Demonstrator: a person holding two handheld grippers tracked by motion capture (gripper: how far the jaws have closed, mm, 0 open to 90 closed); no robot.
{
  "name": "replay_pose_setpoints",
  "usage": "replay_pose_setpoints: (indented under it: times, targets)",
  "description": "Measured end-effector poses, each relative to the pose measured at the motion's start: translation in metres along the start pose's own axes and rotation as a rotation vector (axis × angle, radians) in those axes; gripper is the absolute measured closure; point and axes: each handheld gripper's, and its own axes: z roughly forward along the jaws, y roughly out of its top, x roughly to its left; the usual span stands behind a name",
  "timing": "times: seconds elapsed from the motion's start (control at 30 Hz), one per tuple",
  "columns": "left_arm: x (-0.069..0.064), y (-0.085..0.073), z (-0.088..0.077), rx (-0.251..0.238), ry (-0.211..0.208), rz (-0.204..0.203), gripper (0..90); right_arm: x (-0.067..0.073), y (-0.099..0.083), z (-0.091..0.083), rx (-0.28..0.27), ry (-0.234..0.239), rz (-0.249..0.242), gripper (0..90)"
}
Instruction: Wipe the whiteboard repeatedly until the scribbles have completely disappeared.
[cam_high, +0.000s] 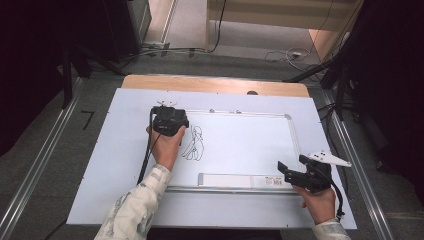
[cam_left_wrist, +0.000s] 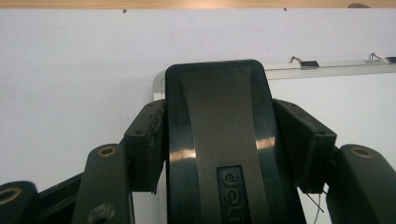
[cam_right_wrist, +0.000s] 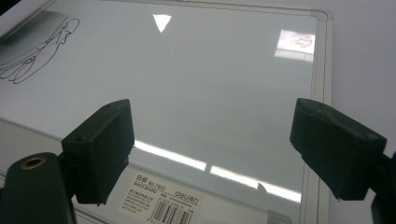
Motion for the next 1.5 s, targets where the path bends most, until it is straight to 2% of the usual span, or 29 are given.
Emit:
replay_pose_setpoints:
  times: [0.23,0.5,1.13,1.5]
  targets:
    - [-0.003,-0.001,-0.003,0.004,-0.012,0.025,40.2,0.0,0.001,0.002,0.002,-0.002,-0.001,12.4]
    - [-0.013,-0.011,-0.004,0.022,-0.032,0.052,40.2,0.0,0.001,0.001,0.002,0.0,0.001,12.4]
    - [-0.027,-0.027,-0.004,0.039,-0.058,0.075,40.2,0.001,0.002,0.003,0.004,0.003,-0.003,12.4]
    - [-0.032,-0.031,-0.003,0.047,-0.063,0.08,40.2,0.001,0.002,0.003,0.004,0.004,-0.004,12.4]
